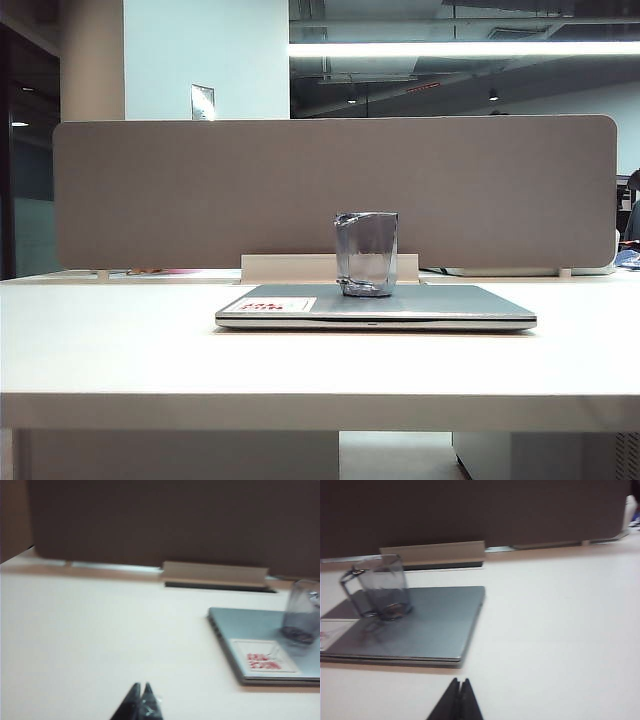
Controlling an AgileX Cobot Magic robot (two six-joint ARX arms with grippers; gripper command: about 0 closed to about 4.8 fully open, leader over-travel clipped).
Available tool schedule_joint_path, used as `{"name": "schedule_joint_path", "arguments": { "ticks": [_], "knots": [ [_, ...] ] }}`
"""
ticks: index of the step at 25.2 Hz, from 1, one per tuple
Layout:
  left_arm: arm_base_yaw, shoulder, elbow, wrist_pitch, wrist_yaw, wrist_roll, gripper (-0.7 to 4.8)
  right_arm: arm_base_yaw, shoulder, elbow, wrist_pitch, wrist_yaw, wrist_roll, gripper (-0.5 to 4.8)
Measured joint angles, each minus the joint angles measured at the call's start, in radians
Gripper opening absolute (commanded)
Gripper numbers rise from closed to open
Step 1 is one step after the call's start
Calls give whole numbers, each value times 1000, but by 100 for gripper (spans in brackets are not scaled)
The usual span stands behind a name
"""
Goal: Pick up the water cup and place it on the side of the laptop close to you.
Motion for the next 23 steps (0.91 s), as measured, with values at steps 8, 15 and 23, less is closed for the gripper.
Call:
{"name": "schedule_joint_path", "arguments": {
  "ticks": [8,15,23],
  "knots": [
    [0,0,19,13,101,0,-6,2,0,1,31,-130,52,-9],
    [0,11,72,-10,119,0,-6,6,1,50,29,-145,81,-9],
    [0,322,210,-2,183,4,-6,102,44,135,26,-132,79,-9]
  ]
}}
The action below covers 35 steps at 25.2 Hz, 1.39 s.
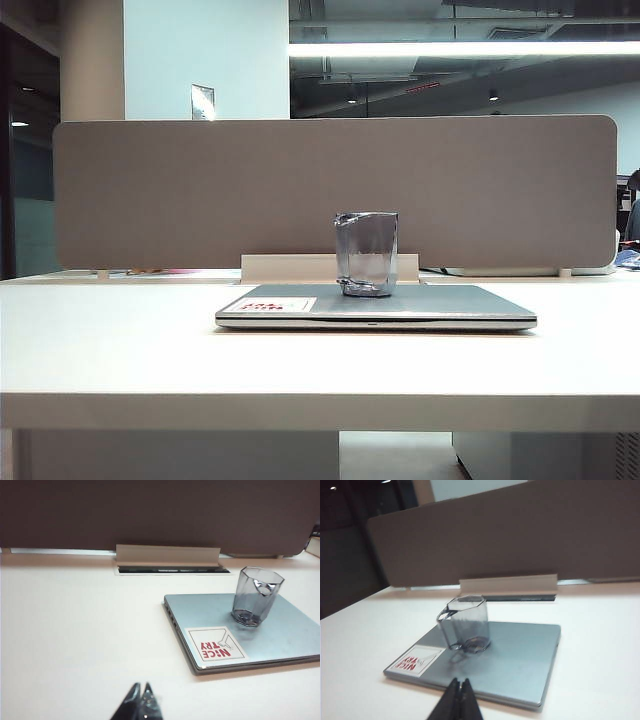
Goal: Pick up the water cup and place it on the side of the laptop close to you.
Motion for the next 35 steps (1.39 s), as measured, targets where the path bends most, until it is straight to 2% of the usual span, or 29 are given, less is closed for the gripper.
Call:
{"name": "schedule_joint_path", "arguments": {
  "ticks": [4,8,12,21,24,29,35],
  "knots": [
    [-5,168,60,93,53,0,-6,23,72,32,0,16,-3,-9],
    [-88,430,169,200,66,12,-6,29,237,98,13,42,-21,-9],
    [-148,608,273,212,67,83,-6,30,359,130,60,42,-26,-9],
    [-236,986,521,231,67,126,-6,41,566,171,165,45,-33,-9],
    [-269,1132,615,280,69,156,-6,47,612,172,191,44,-35,-9],
    [-274,1296,746,332,160,158,-6,48,631,172,187,45,-37,-9],
    [-274,1472,891,297,250,158,-6,48,631,172,188,45,-47,-9]
  ]
}}
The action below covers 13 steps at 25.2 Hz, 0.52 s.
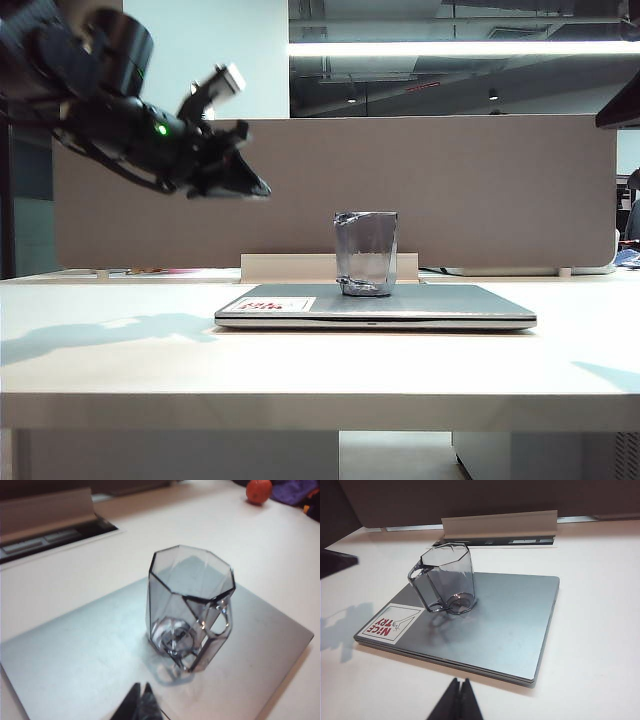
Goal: Pick up the water cup and place it on the side of the laptop close to you.
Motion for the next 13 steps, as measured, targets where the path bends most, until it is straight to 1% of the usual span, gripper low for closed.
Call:
{"name": "schedule_joint_path", "arguments": {
  "ticks": [3,5,7,11,13],
  "knots": [
    [0,53,50,-44,16,0,-6,0,0,0,0,0,-6,-9],
    [0,72,68,-55,23,16,-6,0,0,0,0,0,-8,-9],
    [1,102,85,-63,102,85,-6,0,0,0,0,0,-8,-9],
    [-8,125,86,-67,150,167,7,0,0,0,-2,-1,-9,-9],
    [-12,136,86,-61,155,209,134,0,1,0,-3,-1,-9,-9]
  ]
}}
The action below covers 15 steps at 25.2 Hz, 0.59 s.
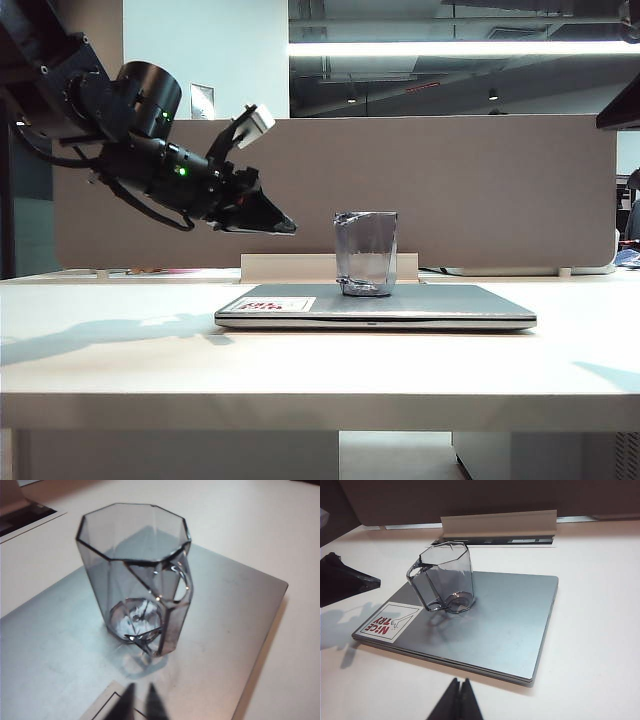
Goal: Pick up the water cup and place it on the side of the laptop close to you.
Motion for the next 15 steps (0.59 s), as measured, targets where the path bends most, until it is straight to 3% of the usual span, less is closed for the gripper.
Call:
{"name": "schedule_joint_path", "arguments": {
  "ticks": [7,15],
  "knots": [
    [-42,60,43,31,38,15,135,0,0,0,-5,-3,0,-9],
    [-99,148,155,20,18,15,135,0,0,0,-46,-3,0,-9]
  ]
}}
